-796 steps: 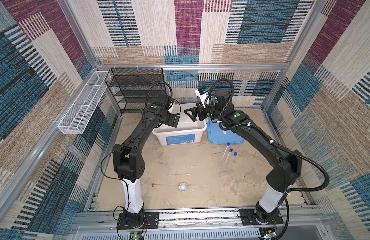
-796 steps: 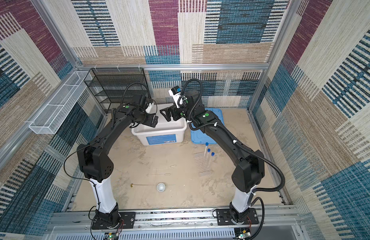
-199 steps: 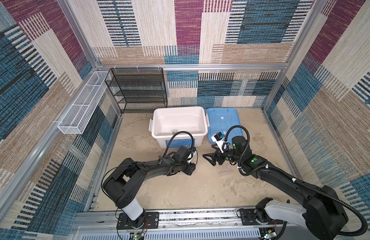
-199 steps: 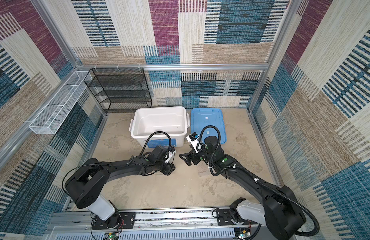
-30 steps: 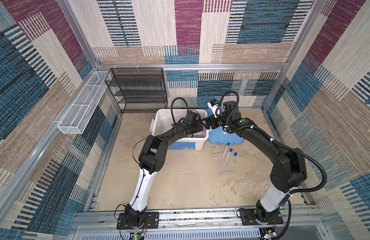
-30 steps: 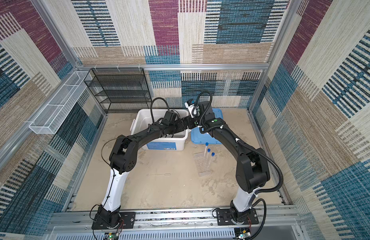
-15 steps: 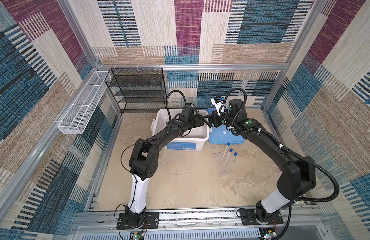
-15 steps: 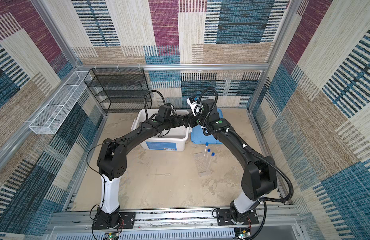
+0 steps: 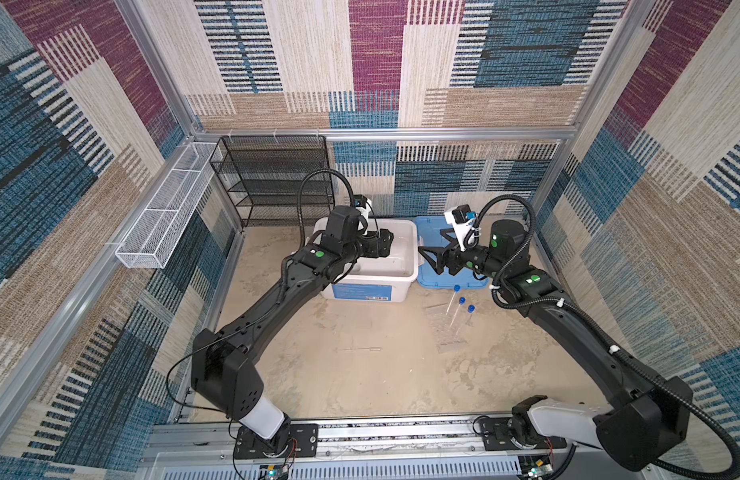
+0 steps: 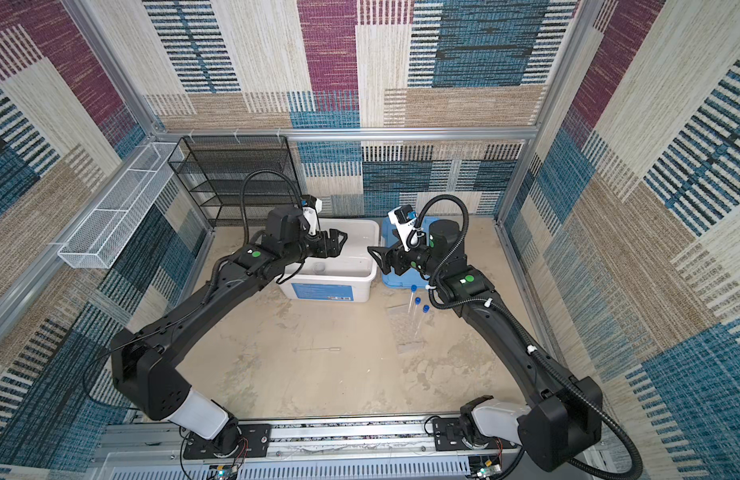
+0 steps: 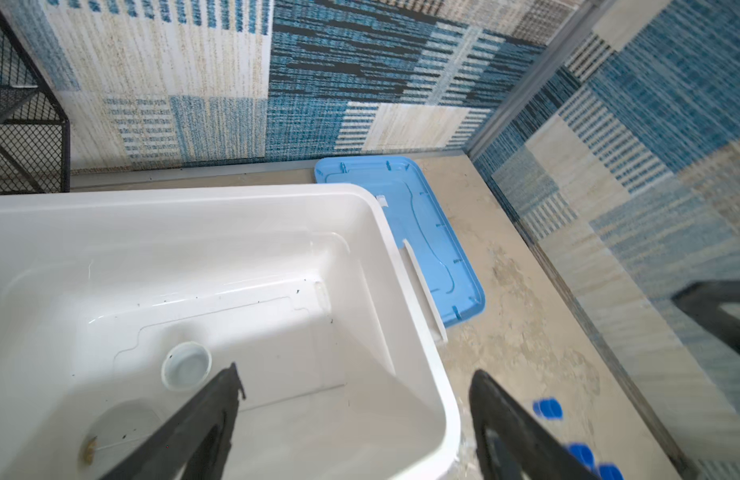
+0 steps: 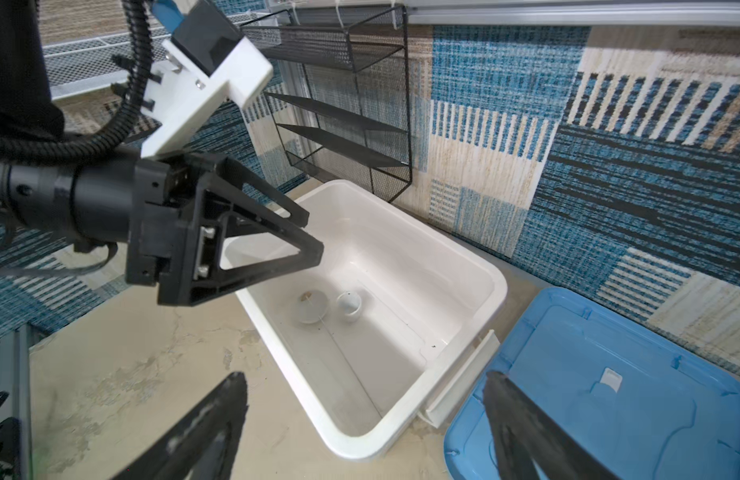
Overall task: Organize the chemistry lab equipment
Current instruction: 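Lift left gripper out of the bin and move to the second pipette, then lower left gripper and close it on the second pipette's bulb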
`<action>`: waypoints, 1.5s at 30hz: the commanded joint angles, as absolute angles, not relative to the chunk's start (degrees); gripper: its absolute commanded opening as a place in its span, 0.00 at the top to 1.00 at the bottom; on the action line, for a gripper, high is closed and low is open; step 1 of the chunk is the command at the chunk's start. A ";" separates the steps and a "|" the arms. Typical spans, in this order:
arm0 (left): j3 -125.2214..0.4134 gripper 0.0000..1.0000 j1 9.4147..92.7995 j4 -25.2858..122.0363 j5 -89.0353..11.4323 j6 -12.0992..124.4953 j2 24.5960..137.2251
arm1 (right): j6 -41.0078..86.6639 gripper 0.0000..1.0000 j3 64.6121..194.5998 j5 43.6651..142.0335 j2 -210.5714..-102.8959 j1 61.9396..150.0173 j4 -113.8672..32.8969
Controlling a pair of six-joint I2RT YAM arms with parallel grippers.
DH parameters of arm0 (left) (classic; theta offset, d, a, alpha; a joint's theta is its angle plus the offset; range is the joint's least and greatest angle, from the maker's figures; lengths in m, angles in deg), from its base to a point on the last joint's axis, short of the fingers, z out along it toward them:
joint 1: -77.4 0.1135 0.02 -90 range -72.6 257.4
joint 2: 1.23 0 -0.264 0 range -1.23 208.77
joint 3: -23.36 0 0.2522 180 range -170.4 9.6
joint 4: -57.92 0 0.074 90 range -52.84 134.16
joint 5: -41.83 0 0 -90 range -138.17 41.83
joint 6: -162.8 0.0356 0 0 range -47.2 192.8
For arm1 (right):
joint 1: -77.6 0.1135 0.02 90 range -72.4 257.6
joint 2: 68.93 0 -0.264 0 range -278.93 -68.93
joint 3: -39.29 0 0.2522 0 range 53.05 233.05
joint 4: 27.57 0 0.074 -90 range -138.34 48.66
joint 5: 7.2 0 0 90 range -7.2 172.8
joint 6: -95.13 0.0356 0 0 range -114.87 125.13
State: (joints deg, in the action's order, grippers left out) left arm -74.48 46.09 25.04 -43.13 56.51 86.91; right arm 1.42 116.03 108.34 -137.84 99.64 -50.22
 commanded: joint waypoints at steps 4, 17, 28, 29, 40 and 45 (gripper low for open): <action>-64.64 0.13 44.88 14.62 -35.10 82.08 74.39 | 1.06 0.10 105.14 117.13 -129.18 99.81 -44.68; -44.99 0.20 36.39 8.34 -39.40 105.97 65.80 | 1.46 0.15 89.36 111.18 -126.43 111.76 -33.48; -37.55 0.31 33.65 19.42 -39.58 106.69 74.70 | 3.37 0.12 77.99 110.79 -121.05 111.88 -23.66; -36.76 0.33 33.64 20.14 -39.28 107.20 75.46 | 3.57 0.12 78.10 110.78 -121.34 111.87 -24.05; -38.15 0.48 32.57 19.35 -38.79 108.06 83.75 | 4.71 0.12 77.87 110.38 -123.77 111.87 -25.31; -38.51 0.49 32.55 19.28 -42.85 109.90 85.60 | 4.70 0.12 78.37 107.75 -122.98 111.87 -26.50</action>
State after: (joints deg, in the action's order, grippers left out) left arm -38.08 32.60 18.88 -39.42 107.52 85.11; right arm 3.85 77.94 110.30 -123.52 111.77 -27.23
